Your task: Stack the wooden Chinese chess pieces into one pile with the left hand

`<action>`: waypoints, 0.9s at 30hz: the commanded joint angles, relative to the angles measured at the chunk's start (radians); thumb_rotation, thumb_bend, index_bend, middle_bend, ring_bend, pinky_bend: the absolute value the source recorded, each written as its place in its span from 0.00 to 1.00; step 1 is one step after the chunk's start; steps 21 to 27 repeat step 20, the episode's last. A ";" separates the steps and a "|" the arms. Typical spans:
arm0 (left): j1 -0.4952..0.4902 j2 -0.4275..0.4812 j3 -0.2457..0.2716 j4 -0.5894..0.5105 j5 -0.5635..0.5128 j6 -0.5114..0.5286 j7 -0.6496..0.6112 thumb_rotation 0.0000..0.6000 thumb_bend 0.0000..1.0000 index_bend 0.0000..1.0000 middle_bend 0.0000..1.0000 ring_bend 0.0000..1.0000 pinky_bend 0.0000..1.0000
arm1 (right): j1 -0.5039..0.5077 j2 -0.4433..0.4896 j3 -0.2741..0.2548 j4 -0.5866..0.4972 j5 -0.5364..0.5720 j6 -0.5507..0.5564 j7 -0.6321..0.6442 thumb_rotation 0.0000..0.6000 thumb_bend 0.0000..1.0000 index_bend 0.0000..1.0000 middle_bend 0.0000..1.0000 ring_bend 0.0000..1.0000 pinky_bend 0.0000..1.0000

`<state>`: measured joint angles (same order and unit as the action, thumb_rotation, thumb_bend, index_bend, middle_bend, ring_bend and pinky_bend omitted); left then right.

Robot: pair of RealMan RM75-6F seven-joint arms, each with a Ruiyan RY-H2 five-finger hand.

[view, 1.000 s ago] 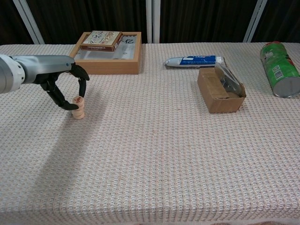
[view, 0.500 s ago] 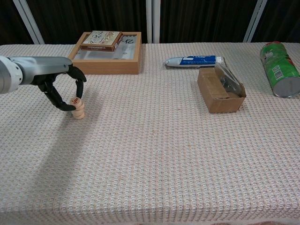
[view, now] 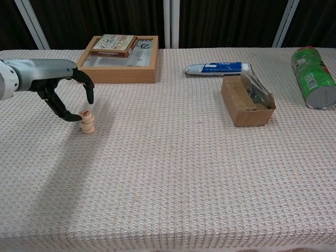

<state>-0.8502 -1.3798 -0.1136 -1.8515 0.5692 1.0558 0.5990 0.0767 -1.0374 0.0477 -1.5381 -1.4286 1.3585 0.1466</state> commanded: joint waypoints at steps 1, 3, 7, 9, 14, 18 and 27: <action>0.030 0.063 0.008 -0.087 0.046 0.073 -0.003 1.00 0.26 0.28 0.09 0.00 0.00 | 0.000 0.001 0.001 -0.002 -0.002 0.003 0.001 1.00 0.22 0.00 0.00 0.00 0.00; 0.068 0.107 0.027 -0.142 0.099 0.134 -0.014 1.00 0.26 0.26 0.09 0.00 0.00 | -0.001 0.003 0.001 -0.004 -0.005 0.007 0.000 1.00 0.22 0.00 0.00 0.00 0.00; 0.233 0.175 0.120 -0.117 0.486 0.326 -0.177 1.00 0.23 0.15 0.09 0.00 0.00 | -0.002 0.008 0.000 -0.011 -0.011 0.014 -0.012 1.00 0.22 0.00 0.00 0.00 0.00; 0.324 0.166 0.181 0.011 0.681 0.450 -0.271 1.00 0.19 0.11 0.08 0.00 0.00 | -0.002 0.004 0.000 -0.010 -0.019 0.024 -0.046 1.00 0.22 0.00 0.00 0.00 0.00; 0.505 0.142 0.263 0.279 0.755 0.586 -0.351 1.00 0.08 0.05 0.06 0.00 0.00 | -0.004 -0.035 0.005 -0.015 -0.050 0.081 -0.186 1.00 0.21 0.00 0.00 0.00 0.00; 0.580 0.139 0.256 0.364 0.733 0.597 -0.443 1.00 0.06 0.04 0.04 0.00 0.00 | -0.001 -0.055 0.006 -0.041 -0.060 0.094 -0.263 1.00 0.21 0.00 0.00 0.00 0.00; 0.603 0.142 0.248 0.393 0.743 0.603 -0.482 1.00 0.06 0.04 0.04 0.00 0.00 | 0.003 -0.060 0.006 -0.055 -0.058 0.089 -0.286 1.00 0.21 0.00 0.00 0.00 0.00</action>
